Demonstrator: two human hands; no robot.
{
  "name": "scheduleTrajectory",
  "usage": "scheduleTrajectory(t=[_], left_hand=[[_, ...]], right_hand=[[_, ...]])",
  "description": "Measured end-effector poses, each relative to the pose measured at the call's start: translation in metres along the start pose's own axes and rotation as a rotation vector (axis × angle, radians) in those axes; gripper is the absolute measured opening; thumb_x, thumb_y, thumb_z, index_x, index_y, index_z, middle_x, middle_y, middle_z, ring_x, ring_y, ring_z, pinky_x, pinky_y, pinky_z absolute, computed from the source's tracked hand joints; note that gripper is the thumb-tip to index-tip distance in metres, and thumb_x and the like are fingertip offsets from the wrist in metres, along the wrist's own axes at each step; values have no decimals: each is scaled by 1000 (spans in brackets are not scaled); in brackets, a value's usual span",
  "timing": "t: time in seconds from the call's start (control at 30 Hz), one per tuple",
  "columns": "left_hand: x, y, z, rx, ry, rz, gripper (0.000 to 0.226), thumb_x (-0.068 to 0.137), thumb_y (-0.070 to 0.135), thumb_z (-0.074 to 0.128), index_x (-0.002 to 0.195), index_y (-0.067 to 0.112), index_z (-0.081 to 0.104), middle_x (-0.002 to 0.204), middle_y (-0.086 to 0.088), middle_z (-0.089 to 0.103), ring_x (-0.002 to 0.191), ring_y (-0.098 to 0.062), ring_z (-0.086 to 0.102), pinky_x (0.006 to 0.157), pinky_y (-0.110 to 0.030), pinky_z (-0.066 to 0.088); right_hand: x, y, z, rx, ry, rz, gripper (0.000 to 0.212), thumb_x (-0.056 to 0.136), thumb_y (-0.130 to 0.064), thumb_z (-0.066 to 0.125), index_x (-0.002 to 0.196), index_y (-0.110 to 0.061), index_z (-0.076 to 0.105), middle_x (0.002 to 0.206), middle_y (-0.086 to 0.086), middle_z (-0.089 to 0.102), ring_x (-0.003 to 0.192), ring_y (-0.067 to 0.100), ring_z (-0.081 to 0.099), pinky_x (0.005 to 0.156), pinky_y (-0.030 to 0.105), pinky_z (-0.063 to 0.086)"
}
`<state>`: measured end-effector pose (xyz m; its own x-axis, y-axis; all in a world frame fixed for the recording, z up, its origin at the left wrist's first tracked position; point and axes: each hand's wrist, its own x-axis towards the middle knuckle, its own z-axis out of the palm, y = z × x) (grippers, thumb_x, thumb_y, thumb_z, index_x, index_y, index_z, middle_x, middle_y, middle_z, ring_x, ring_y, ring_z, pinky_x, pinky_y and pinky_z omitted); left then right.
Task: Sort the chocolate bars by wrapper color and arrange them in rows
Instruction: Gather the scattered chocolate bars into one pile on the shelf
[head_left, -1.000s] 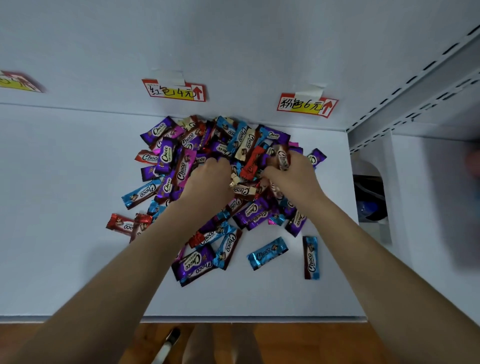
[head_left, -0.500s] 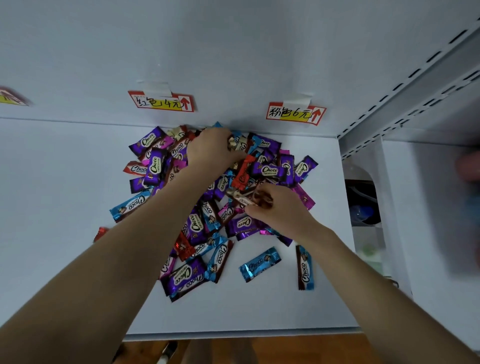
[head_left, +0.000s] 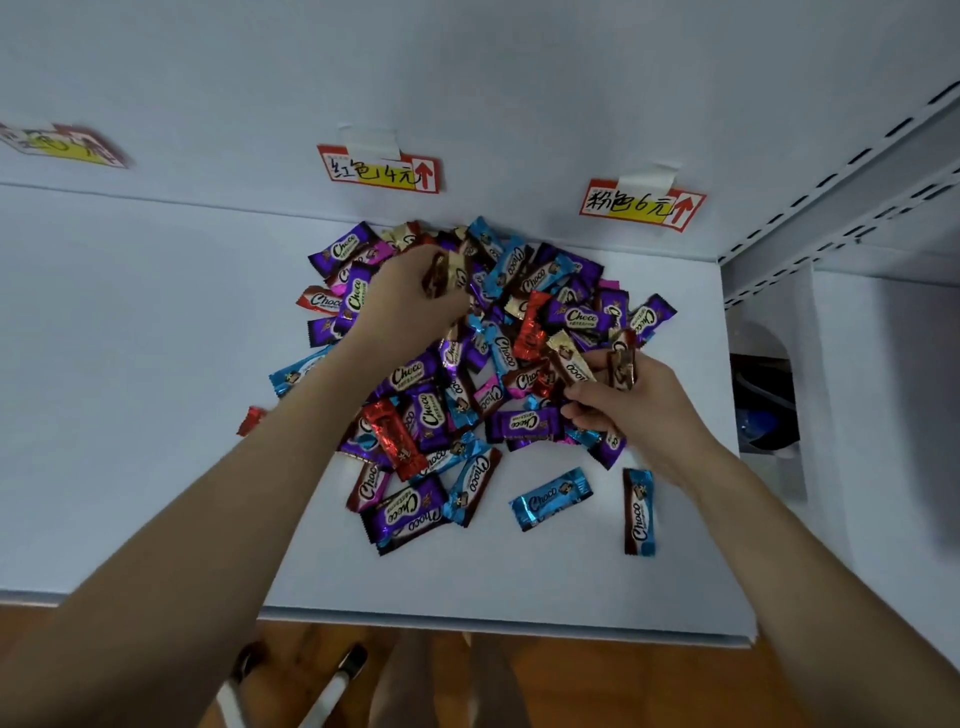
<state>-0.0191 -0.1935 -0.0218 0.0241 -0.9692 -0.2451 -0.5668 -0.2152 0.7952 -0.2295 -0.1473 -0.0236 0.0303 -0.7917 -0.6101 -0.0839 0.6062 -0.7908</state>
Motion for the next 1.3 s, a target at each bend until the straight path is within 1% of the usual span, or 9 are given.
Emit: scheduleTrajectory(t=[0.1,0.2,0.3,0.43,0.57,0.63,0.83,1.07,1.3], left_hand=[[-29,-10,-15,-187,92,-73,11,86,3,56,80,10,49,80,-19,65,59,-6,59,47,-17,39],[-54,-14,-16,-127,101,-88,12,87,4,55,88,15,49,83,-11,65,67,-16,61,55,-25,47],[-71,-22,-10,44,12,-124,10,91,8,51,96,15,46,75,-1,53,61,-12,49,51,-18,39],[-85,-36,-6,61,-32,-217,6,95,11,44,99,16,45,78,-3,56,59,-10,51,46,-16,39],[-84,-39,-13,62,71,-185,15,97,12,39,108,13,50,85,-2,57,68,-13,55,53,-23,42],[-78,-42,-19,100,136,-139,13,98,13,40,102,8,52,81,-2,54,67,-11,51,54,-16,38],[-58,-46,-32,176,219,-85,18,99,17,43,101,2,53,87,-9,52,72,-19,44,56,-17,31],[-11,-39,-30,252,237,44,22,95,14,48,106,0,62,101,-15,62,92,-30,55,74,-32,39],[42,-31,-22,406,122,-2,35,93,29,55,122,9,59,119,-15,60,107,-31,56,81,-35,42]], right_hand=[[-1,-2,11,-113,-29,-36,18,89,5,52,89,-13,55,81,7,64,57,7,65,53,19,54],[1,-4,24,-230,-5,-62,14,89,-1,47,89,-13,54,77,1,62,54,7,59,45,18,46],[4,-4,33,-379,-6,-119,13,85,-7,52,77,-16,48,63,-1,50,49,7,48,42,17,37],[11,-2,46,-557,-25,-280,11,88,-16,59,98,-15,55,78,-14,56,60,-8,55,50,4,39],[31,-8,65,-710,-13,-444,22,93,-20,52,113,-11,54,83,-8,56,64,-1,51,54,7,36],[46,-13,80,-782,24,-557,20,94,-17,50,110,-6,55,81,-7,54,65,0,47,54,6,33],[75,-20,111,-1136,5,-801,26,87,-5,56,113,-5,56,122,11,57,117,26,48,96,33,38],[31,7,78,-1133,-197,-685,31,89,-7,56,120,-8,53,120,9,58,108,24,53,90,32,41],[22,-5,65,-850,-158,-451,20,97,-17,42,113,-7,47,85,12,63,72,26,61,67,39,51]])
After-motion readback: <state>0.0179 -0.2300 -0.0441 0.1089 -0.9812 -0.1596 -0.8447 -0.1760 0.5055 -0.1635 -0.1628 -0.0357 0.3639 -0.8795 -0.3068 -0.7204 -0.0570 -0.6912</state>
